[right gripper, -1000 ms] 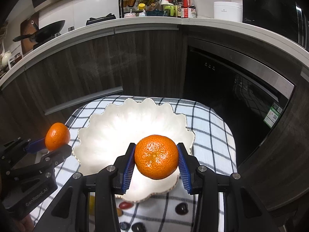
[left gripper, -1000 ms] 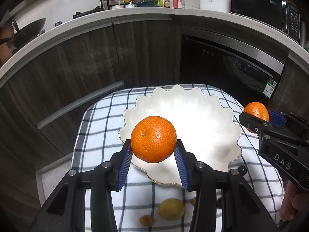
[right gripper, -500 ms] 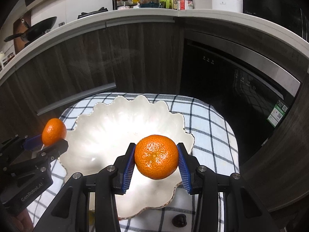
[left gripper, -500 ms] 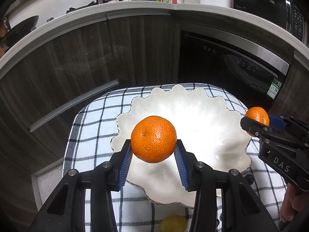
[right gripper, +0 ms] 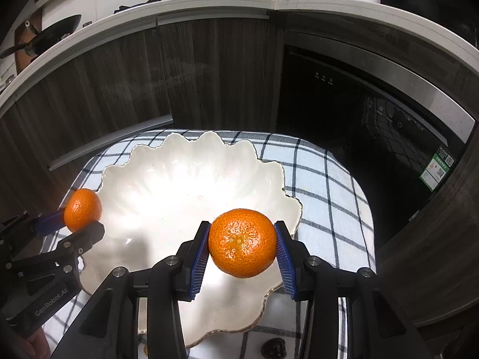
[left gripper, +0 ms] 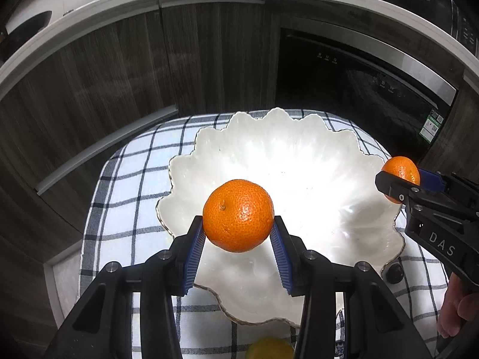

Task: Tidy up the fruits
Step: 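Open both tools to drop the mandarins into the bowl, then raise both open tools out of the bowl and back toward the loose fruit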

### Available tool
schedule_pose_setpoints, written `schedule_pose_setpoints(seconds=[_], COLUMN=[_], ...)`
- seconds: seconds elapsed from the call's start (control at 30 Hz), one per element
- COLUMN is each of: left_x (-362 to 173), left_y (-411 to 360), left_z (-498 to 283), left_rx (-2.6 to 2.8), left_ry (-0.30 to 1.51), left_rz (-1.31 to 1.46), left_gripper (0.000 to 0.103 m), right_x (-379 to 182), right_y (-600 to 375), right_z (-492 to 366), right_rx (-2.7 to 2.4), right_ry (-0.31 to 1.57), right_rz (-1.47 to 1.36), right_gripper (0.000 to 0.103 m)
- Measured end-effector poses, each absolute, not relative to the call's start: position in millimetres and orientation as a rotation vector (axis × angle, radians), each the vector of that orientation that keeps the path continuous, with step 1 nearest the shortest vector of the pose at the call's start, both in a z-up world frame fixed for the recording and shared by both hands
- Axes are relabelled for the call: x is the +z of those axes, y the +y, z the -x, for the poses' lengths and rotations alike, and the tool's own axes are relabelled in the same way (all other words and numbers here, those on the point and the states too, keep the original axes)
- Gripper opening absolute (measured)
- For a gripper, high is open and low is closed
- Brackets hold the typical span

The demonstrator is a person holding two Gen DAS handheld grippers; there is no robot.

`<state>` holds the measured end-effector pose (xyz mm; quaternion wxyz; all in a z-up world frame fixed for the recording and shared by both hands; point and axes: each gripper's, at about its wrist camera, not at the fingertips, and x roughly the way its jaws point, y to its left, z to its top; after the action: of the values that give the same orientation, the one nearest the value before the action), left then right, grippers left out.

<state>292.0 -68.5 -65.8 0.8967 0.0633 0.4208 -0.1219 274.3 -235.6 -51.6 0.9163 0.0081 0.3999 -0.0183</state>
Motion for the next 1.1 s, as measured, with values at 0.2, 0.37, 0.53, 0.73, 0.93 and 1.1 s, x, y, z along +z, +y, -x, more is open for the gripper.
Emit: schedule_pose_setpoints(seconds=[0.2, 0.37, 0.53, 0.73, 0.93, 1.1], left_x=[-64.5, -60.8, -56.5, -47.2, -38.3, -29.6], left_y=[-68.6, -65.0, -56.7, -53.9, -52.9, -50.9], left_z=[-291.1, -294.0, -292.1, -284.0, -276.2, -267.6], left_rx=[-0.229, -0.207, -0.177, -0.17, -0.169, -0.159], left_ry=[0.846, 0.844, 0.828, 0.806, 0.792, 0.769], left_rz=[-0.146, -0.135, -0.11, -0.118, -0.111, -0.111], left_gripper=[0.074, 0.079, 0.088, 0.088, 0.088, 0.088], right_x=[-56.4, -53.5, -40.3, -31.2, -23.3, -13.1], right_y=[-238.5, -238.9, -234.4, -233.0, -235.1, -234.5], right_z=[-280.2, -280.6, -277.5, -275.0, -264.7, -255.8], right_rx=[-0.039, -0.062, -0.085, -0.091, -0.097, -0.1], right_ry=[0.836, 0.82, 0.765, 0.754, 0.739, 0.722], right_rz=[-0.021, -0.016, 0.01, 0.007, -0.001, -0.006], right_gripper=[0.044, 0.069, 0.086, 0.086, 0.086, 0.086])
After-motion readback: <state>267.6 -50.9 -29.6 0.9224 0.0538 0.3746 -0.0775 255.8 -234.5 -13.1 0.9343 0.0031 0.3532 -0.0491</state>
